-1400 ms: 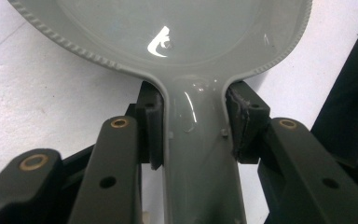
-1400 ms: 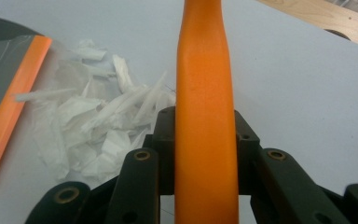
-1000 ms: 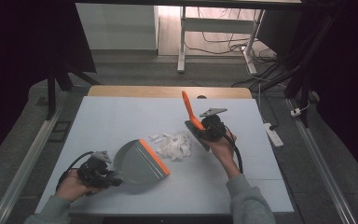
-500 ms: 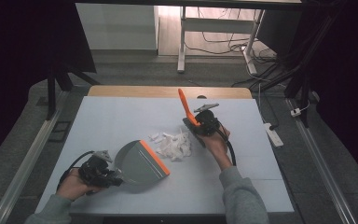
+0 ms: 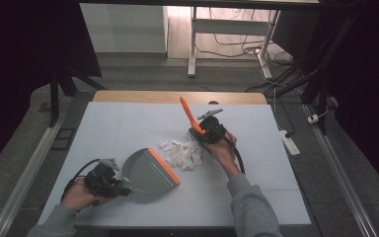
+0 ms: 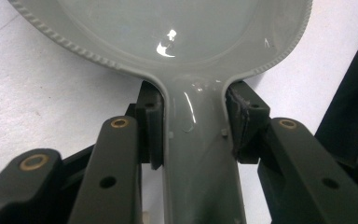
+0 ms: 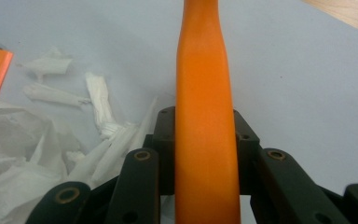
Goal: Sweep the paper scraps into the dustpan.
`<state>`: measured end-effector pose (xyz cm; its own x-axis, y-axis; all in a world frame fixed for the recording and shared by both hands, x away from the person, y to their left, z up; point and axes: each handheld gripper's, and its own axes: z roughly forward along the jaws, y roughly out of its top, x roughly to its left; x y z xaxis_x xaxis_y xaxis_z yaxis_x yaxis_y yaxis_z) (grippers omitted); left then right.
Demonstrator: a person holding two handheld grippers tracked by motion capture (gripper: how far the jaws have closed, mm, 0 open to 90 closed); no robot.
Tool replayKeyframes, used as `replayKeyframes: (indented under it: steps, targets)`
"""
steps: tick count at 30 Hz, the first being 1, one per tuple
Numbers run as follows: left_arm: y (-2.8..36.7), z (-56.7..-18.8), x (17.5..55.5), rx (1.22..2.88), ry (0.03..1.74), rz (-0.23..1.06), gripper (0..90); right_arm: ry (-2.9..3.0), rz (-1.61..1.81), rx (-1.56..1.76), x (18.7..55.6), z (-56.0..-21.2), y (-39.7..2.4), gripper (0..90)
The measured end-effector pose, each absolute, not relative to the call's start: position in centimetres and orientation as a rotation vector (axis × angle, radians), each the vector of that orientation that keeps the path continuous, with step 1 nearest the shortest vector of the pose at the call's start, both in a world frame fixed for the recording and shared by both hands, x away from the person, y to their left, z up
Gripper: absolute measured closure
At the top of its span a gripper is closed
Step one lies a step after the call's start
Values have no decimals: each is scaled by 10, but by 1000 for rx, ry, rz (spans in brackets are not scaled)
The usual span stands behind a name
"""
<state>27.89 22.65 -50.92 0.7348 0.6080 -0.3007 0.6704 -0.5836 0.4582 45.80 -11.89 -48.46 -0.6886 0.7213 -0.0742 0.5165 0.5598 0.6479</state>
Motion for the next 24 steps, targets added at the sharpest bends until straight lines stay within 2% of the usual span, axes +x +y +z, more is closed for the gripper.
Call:
replayKeyframes:
  steps: [24]
  targets:
    - [226, -510, 280, 2377, 971, -160, 613, 2537, 876, 913, 444, -489, -92, 706]
